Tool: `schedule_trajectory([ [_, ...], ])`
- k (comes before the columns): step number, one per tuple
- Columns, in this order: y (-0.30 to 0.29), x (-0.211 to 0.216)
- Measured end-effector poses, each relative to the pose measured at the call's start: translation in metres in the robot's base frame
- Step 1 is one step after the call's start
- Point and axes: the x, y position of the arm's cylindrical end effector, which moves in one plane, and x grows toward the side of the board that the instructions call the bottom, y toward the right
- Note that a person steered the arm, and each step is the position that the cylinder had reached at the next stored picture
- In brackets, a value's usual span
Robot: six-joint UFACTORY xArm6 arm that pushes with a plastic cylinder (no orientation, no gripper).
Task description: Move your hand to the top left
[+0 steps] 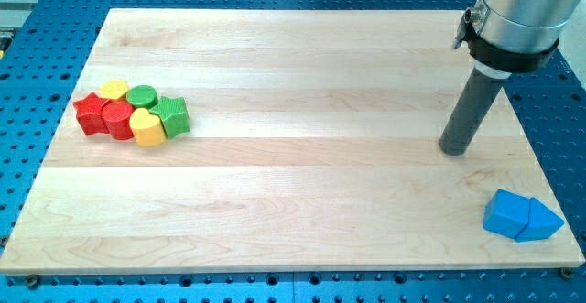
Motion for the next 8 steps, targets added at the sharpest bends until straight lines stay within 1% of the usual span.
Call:
schedule_trajectory([
  [3, -0.004, -0.004],
  [4, -0.063, 0.008],
  [5, -0.159, -0.008],
  [6, -0.197, -0.037],
  [7, -0.198, -0.059],
  [8, -0.213, -0.153],
])
